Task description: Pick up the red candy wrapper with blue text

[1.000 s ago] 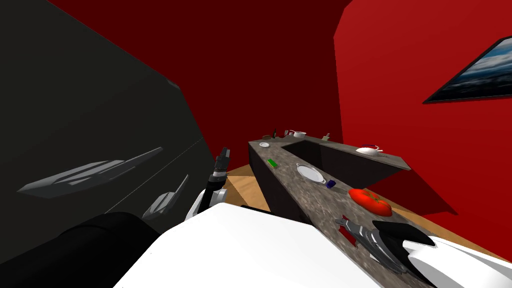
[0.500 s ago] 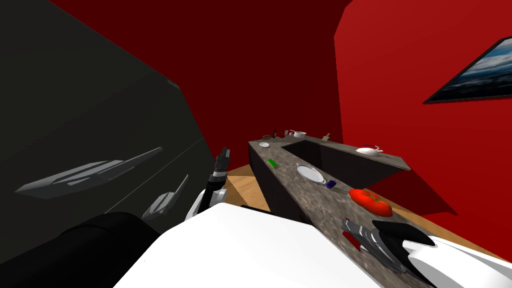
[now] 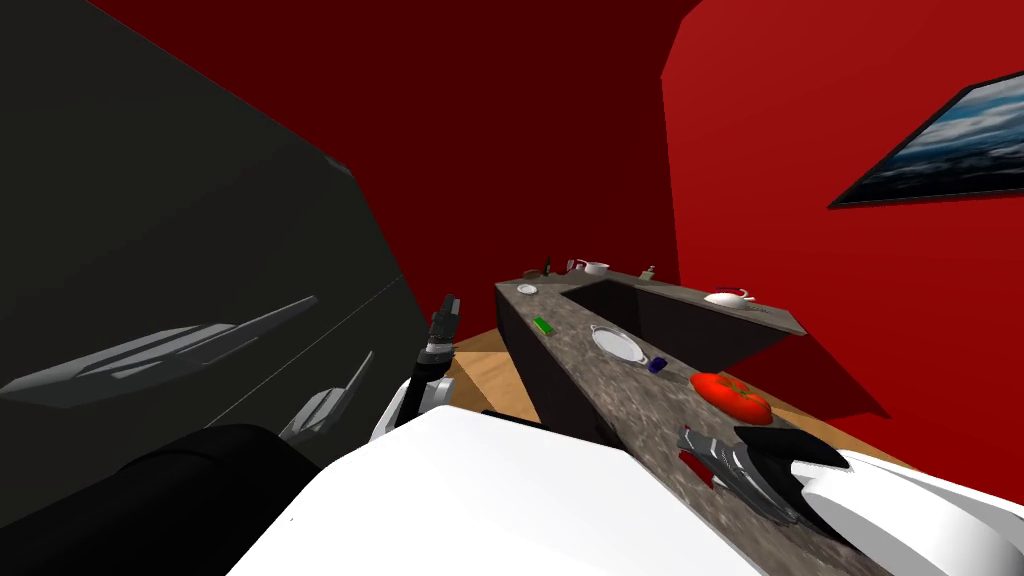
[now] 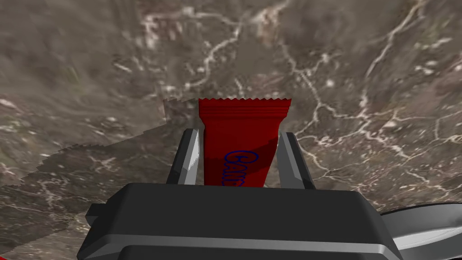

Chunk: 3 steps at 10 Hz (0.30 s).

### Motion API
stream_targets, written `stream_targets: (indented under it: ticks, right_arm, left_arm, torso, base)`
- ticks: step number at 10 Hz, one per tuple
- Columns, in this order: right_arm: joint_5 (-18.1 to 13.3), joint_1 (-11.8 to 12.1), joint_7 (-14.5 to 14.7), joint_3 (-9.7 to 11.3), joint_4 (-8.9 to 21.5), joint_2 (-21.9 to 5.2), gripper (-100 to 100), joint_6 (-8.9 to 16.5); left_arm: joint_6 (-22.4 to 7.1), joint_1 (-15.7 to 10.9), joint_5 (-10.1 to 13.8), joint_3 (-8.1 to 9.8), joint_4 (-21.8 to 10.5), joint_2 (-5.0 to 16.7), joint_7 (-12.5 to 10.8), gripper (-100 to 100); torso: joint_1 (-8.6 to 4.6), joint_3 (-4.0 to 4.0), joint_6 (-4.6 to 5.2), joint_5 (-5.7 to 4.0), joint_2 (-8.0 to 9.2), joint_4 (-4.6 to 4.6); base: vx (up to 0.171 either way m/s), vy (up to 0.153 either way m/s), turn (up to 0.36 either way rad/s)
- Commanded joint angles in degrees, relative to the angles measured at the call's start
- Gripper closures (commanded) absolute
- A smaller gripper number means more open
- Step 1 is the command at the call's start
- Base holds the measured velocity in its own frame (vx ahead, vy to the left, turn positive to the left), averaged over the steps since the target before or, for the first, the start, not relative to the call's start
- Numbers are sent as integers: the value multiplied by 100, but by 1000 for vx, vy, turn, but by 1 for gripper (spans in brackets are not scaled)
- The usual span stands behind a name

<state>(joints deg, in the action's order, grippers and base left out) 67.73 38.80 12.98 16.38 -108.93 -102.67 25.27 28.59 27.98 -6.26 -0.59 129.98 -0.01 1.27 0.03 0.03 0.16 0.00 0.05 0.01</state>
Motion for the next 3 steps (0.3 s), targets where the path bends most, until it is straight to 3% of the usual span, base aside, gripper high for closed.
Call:
stream_targets:
  ticks: [1,2,3]
  right_arm:
    - [55,35,-68,-52,-89,-158,100,-14]
    - [46,-2,-17,-30,-49,-84,100,11]
    - [50,-2,-22,-34,-55,-92,0,15]
  left_arm:
    - [0,0,0,0,0,0,0,0]
    - [0,0,0,0,0,0,0,0]
    - [0,0,0,0,0,0,0,0]
  torso:
    - [0,0,0,0,0,0]
    - [-2,1,0,-1,3,0]
    - [-3,0,0,-3,0,0]
  base:
    - [-20,-9,-55]
    - [-8,-4,-7]
    - [0,0,0]
